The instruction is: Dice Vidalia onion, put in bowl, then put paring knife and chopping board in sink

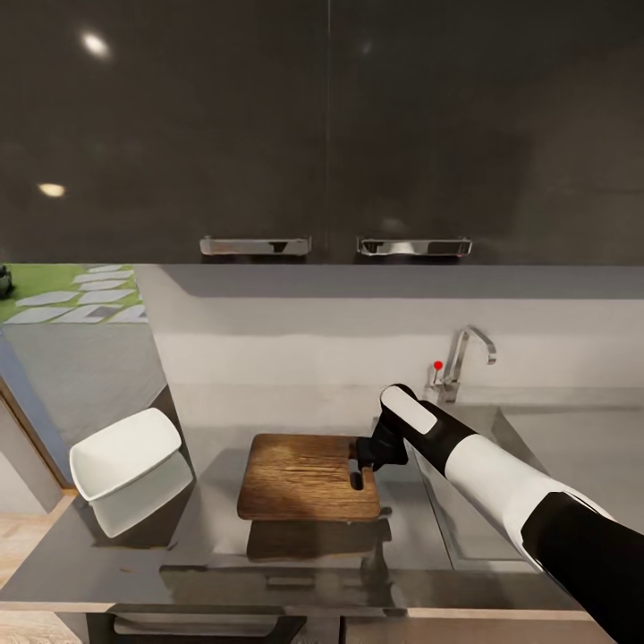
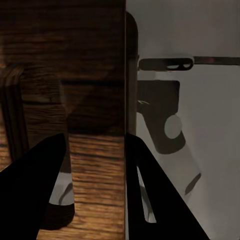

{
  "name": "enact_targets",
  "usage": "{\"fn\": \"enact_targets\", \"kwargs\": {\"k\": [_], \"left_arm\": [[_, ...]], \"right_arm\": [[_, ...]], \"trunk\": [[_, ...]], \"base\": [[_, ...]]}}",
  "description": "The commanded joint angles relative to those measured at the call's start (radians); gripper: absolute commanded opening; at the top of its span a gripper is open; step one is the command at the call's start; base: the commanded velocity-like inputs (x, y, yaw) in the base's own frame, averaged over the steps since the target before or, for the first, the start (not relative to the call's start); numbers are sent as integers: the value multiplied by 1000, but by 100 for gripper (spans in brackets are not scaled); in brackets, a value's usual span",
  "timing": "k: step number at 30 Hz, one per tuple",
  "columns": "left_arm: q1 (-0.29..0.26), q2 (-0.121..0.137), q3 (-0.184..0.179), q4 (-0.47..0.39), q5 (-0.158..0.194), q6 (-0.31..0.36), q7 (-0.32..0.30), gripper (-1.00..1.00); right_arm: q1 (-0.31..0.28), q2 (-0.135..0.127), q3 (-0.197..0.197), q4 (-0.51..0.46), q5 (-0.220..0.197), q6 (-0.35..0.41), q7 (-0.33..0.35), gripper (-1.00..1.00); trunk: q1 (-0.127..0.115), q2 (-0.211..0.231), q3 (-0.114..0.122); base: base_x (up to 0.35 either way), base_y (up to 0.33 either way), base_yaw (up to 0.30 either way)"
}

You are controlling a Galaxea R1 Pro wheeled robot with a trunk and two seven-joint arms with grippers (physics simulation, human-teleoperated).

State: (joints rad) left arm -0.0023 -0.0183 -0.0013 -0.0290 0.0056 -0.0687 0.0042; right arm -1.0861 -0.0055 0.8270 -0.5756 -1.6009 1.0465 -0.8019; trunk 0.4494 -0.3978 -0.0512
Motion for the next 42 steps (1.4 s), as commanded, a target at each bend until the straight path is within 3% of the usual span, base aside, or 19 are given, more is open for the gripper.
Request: {"fn": "enact_targets", "kwargs": {"k": [1,42], "left_arm": [[0,0,0,0,1,-2,0,100],[0,1,1,1,1,0,0,100]], "right_arm": [[-2,-1,4,-1,-11,0,-10,-100],[-2,-9,4,-1,-6,-1,-11,-100]], "trunk": [[1,-2,-3],[1,-2,-41]], "base": [[0,0,0],[4,0,0]]}}
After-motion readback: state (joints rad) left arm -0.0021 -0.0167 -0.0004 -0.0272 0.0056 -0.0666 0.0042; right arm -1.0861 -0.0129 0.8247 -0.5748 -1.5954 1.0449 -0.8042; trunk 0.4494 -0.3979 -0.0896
